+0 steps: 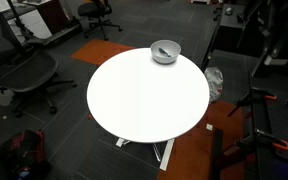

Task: Take the marker out of the bowl and put it on the table

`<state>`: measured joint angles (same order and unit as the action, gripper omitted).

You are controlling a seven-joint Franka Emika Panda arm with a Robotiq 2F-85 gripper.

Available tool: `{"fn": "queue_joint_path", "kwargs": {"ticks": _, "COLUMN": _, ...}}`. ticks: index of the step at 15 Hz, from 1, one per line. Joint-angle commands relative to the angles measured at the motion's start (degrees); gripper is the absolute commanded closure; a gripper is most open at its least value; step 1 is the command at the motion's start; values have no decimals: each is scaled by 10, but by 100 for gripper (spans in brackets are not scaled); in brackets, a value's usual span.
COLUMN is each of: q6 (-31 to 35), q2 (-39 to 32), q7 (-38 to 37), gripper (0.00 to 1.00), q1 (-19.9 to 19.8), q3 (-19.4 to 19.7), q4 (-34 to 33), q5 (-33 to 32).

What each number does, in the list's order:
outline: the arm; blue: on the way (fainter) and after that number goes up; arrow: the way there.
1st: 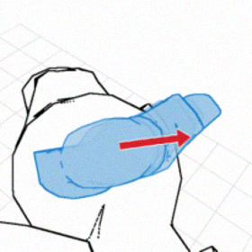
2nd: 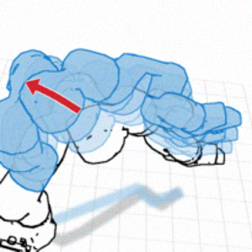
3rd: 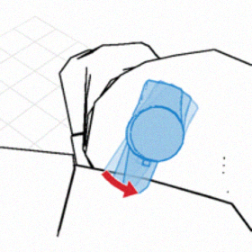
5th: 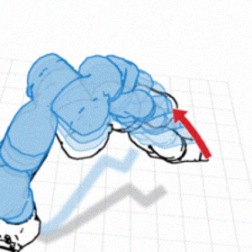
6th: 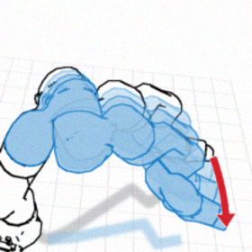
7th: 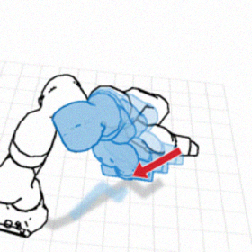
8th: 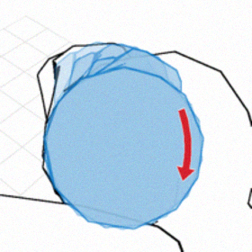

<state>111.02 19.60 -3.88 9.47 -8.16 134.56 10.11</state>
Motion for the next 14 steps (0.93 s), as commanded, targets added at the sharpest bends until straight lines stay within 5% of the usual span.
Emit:
{"fn": "queue_joint_path", "kwargs": {"ticks": 1, "q6": -1, "q2": 0, "q7": 0, "gripper": 0, "q1": -2, "q3": -2, "q4": -1, "q5": 0}}
{"fn": "queue_joint_path", "kwargs": {"ticks": 7, "q6": 3, "q2": -3, "q7": -4, "gripper": 0, "q1": -5, "q3": -3, "q4": -4, "q5": -5}}
{"fn": "queue_joint_path", "kwargs": {"ticks": 14, "q6": 36, "q2": -36, "q7": -16, "gripper": 0, "q1": -50, "q3": 12, "q4": -56, "q5": -107}}
